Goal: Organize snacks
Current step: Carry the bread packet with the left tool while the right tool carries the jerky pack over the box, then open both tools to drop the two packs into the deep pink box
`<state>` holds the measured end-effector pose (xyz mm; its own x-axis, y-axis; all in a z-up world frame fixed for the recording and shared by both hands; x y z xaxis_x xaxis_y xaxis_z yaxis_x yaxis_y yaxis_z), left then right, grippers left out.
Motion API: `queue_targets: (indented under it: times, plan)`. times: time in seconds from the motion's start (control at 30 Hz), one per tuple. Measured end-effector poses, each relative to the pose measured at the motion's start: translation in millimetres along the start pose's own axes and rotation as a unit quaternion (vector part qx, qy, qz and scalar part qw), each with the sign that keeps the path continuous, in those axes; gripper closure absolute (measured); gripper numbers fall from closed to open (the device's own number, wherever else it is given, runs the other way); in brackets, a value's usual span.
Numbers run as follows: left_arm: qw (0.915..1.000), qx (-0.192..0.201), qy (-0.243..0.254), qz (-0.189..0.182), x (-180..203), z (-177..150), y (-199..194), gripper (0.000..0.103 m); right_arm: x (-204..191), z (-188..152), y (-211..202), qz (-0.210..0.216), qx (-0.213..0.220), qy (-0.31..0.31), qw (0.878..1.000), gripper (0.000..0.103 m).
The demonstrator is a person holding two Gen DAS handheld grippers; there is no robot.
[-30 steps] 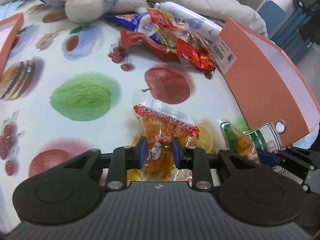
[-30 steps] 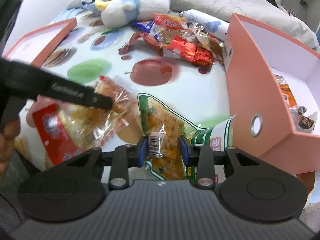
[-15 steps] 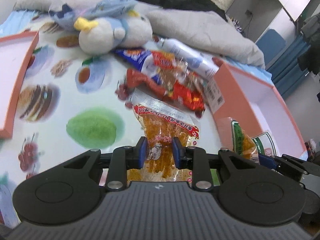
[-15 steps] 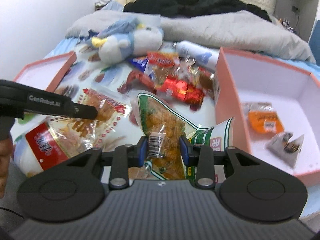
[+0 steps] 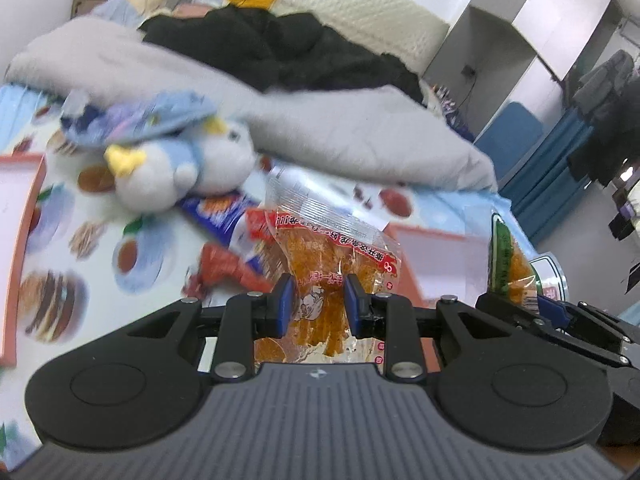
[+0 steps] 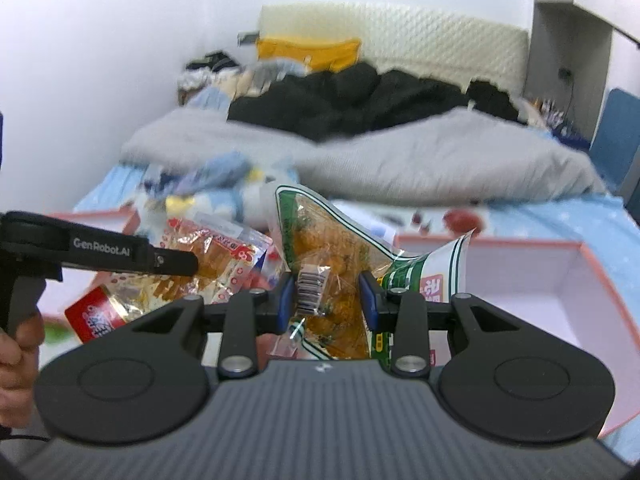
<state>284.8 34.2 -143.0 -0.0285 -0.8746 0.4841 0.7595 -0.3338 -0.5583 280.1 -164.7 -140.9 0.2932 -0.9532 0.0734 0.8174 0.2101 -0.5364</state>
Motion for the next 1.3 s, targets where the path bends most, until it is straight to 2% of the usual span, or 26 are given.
queue_targets:
  times: [0.27,0.5,0.73,0.93,1.13,1.3]
  plan:
    - [0.999,0.03,0.016,-0.03,49.0,56.1,7.9,0.072,37.7,42.2,-5.4,-0.031,0.044,0.021,0.998,0.066]
    - [0.9982,0.018,0.026,-0.051,91.4,72.1,34.7,0.072,87.3,47.0,-8.5,-0.065,0.061,0.038,0.995,0.066]
    - [0.9968,-0.034,0.026,-0.067,123.1,49.5,97.5,0.072,134.2,14.9,18.8,-0.1,0.021,0.053,0.993,0.066]
    - [0.9924,-0.088,0.055,-0.066,144.3,21.3,155.8,0.072,168.0,-27.2,49.7,-0.108,-0.022,0.076,0.991,0.065]
    - [0.987,-0.13,0.074,-0.058,145.3,-7.5,199.7,0.071,184.0,-66.3,75.2,-0.117,-0.058,0.084,0.988,0.065]
    - [0.9851,-0.149,0.073,-0.046,135.2,-21.4,222.5,0.071,188.4,-89.6,89.6,-0.107,-0.079,0.096,0.986,0.062]
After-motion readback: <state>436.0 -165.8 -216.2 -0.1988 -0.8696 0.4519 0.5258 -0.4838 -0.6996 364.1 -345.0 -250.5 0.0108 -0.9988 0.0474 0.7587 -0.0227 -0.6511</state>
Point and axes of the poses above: each gripper's, at about its wrist camera, not at the fingertips, and y roughly the way its jaws point, x to its right, z to its top, the point moved 7 cm from there along y, roughly the way its jaws point, and after that the axes turned 10 degrees about -z, right-handed, at the moved point
